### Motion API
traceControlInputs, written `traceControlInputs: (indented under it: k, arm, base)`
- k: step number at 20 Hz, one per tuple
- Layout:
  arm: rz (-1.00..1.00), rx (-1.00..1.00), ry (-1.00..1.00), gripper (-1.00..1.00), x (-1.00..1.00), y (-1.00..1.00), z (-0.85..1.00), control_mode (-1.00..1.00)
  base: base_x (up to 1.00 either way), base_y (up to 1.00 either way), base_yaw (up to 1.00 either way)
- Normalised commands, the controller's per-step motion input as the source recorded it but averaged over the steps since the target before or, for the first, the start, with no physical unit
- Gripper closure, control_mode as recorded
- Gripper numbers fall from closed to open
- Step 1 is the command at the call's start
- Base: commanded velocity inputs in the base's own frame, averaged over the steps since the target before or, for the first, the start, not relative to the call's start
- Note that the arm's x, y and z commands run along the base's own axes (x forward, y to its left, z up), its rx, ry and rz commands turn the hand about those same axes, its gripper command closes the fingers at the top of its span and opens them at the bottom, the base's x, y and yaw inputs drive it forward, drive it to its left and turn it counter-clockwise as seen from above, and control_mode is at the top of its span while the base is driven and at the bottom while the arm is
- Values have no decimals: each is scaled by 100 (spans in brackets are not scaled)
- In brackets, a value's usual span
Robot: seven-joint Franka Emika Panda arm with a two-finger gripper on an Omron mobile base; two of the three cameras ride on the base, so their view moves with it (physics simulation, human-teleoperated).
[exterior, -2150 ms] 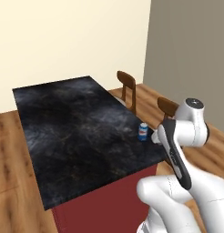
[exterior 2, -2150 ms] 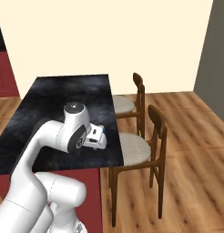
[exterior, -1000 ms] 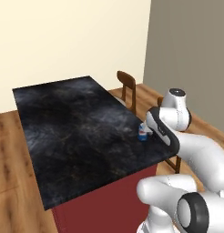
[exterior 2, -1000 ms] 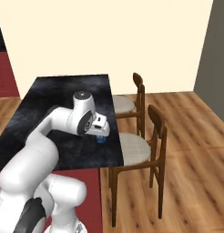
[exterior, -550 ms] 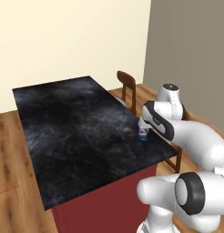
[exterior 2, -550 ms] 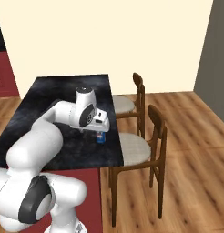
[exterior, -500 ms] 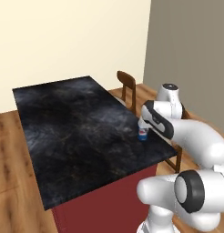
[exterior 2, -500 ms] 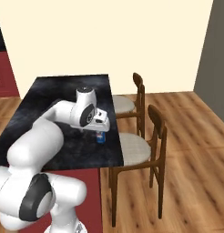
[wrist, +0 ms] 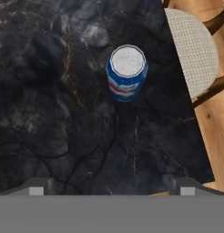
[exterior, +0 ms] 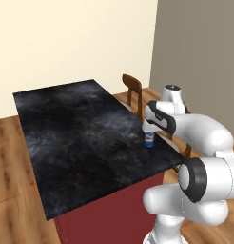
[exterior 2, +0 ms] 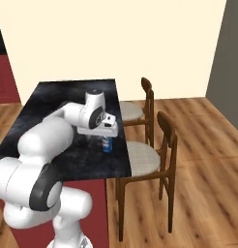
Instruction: Four empty soda cans are scattered around the kitchen. Gather all the cans and cluster them next to the stove for recycling.
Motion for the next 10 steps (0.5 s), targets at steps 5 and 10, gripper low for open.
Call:
traceControlInputs:
  k: [5, 10]
  arm:
    - [3, 0, 7, -100, 32, 3, -9, -100]
    - [4, 0, 8, -100, 30, 0, -12, -100]
  base:
    - [0, 0, 0]
    - [0, 0, 0]
